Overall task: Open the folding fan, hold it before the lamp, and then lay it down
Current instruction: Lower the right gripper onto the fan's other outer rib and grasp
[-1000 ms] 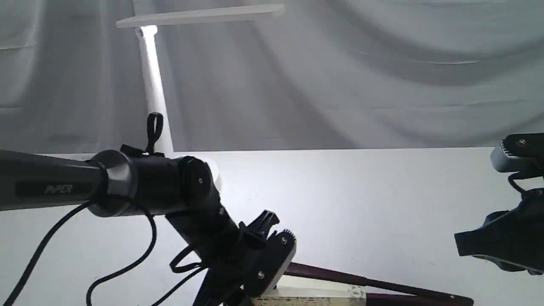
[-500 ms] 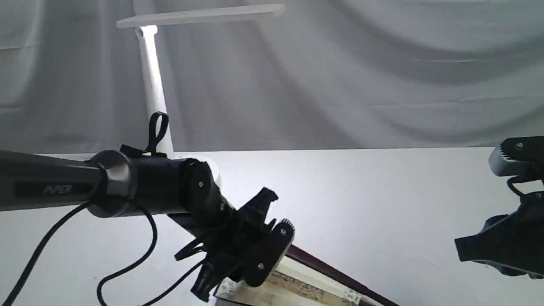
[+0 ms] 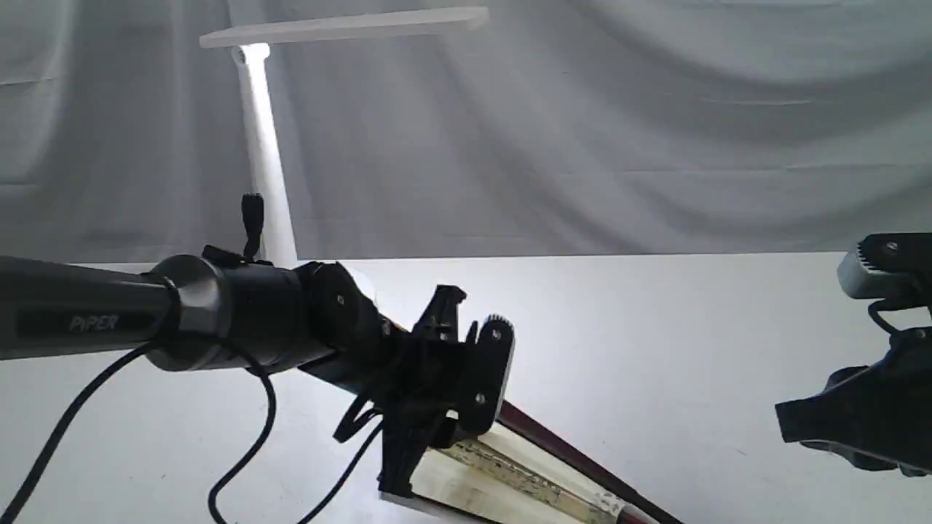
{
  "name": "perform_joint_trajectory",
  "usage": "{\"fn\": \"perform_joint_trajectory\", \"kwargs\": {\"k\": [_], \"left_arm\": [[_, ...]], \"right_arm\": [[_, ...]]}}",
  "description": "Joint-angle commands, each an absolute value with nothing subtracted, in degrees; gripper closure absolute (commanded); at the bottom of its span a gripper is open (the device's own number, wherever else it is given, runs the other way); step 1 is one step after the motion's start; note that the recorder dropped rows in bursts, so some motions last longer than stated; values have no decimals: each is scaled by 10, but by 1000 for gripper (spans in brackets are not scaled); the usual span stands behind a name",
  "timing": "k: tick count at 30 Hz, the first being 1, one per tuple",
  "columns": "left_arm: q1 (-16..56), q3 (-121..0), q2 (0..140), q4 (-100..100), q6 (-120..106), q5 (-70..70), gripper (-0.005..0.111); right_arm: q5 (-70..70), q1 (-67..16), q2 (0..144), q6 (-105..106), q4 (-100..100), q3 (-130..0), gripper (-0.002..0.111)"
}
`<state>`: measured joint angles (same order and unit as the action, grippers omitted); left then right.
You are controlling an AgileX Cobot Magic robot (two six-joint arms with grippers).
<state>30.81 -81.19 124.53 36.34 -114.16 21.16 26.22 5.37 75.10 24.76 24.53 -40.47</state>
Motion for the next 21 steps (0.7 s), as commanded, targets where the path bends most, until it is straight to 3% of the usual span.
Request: {"fn": "perform_joint_trajectory", "kwargs": {"k": [1, 10, 21], "left_arm": [[308, -810, 1225, 417, -1067, 144, 68], [308, -810, 1187, 520, -989, 149, 68], [307, -810, 1126, 470, -697, 266, 68]], "right_arm": [[263, 51, 752, 252, 265, -408, 79], [336, 53, 804, 236, 282, -447, 65], [490, 53, 924, 236, 301, -577, 64]]}}
